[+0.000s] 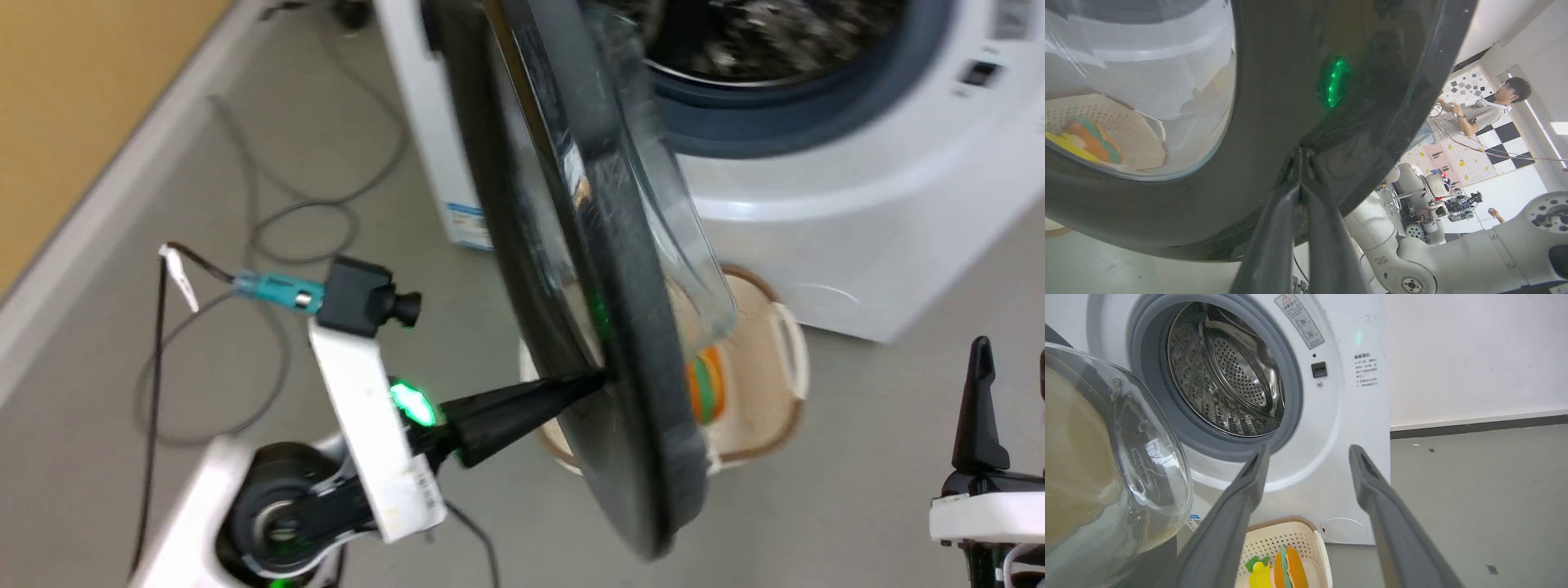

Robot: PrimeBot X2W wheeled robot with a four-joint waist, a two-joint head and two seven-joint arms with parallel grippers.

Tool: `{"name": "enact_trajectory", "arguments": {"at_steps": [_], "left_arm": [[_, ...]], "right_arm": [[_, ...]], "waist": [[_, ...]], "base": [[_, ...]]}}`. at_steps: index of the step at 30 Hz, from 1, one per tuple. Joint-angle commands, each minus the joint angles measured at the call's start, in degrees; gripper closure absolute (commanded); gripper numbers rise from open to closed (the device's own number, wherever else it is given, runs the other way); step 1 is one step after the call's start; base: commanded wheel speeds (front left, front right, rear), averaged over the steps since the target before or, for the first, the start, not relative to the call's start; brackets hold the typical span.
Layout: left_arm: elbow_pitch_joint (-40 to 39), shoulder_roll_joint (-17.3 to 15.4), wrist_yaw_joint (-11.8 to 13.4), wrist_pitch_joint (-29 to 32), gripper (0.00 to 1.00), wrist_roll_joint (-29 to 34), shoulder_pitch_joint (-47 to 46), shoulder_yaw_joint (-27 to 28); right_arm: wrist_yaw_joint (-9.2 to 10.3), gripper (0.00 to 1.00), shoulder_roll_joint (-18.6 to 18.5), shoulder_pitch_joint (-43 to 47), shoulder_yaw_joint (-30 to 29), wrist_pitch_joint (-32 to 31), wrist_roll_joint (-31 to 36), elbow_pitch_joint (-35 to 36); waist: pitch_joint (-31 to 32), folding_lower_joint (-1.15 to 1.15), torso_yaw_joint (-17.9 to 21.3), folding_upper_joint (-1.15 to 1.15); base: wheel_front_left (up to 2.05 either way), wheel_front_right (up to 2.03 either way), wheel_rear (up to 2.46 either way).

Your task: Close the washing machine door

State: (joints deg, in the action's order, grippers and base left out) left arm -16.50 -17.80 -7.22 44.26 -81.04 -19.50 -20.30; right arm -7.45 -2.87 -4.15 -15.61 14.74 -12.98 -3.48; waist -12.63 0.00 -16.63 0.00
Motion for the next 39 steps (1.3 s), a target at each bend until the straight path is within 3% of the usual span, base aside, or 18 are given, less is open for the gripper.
{"name": "enact_trajectory", "arguments": {"at_steps": [1,12,23,29,34,38,39], "left_arm": [[0.9,1.7,-0.3,-2.1,1.0,0.5,-1.9,-1.3],[8.9,6.5,-0.3,-18.1,1.0,5.2,-9.3,-7.0],[26.4,8.8,-0.3,-36.4,1.0,9.6,-18.1,-10.4],[32.4,8.8,-0.3,-41.2,1.0,8.6,-21.4,-12.6],[34.4,8.6,-0.3,-44.8,1.0,6.5,-22.2,-14.1],[36.2,7.4,-0.3,-49.9,1.0,8.4,-22.0,-15.2],[37.2,6.8,-0.3,-52.0,0.55,10.2,-22.1,-15.6]], "right_arm": [[-0.03,0.0,0.0,-0.9,-0.1,0.3,-0.6,-0.2],[-0.03,0.0,0.0,-2.8,-0.3,0.3,-1.8,-0.2],[-0.03,0.0,0.0,-4.3,0.5,0.3,-4.3,-0.4],[-0.03,0.0,0.0,-4.4,1.2,0.3,-5.3,-0.5],[-0.03,0.0,0.0,-4.1,1.6,0.3,-5.7,-0.8],[-0.03,0.0,0.0,-3.6,1.9,0.3,-5.6,-0.5],[-0.03,0.0,0.0,-3.5,1.9,0.3,-5.6,-0.4]], "waist": [[-0.9,0.0,4.8,0.0],[-4.4,0.0,16.1,0.0],[-6.8,0.0,25.1,0.0],[-7.4,0.0,27.5,0.0],[-6.8,0.0,27.6,0.0],[-5.6,0.0,26.8,0.0],[-5.2,0.0,26.6,0.0]], "base": [[0.0,0.0,0.0],[0.0,0.0,0.0],[0.0,0.0,0.0],[0.0,0.0,0.0],[0.0,0.0,0.0],[0.0,0.0,0.0],[0.0,0.0,0.0]]}}
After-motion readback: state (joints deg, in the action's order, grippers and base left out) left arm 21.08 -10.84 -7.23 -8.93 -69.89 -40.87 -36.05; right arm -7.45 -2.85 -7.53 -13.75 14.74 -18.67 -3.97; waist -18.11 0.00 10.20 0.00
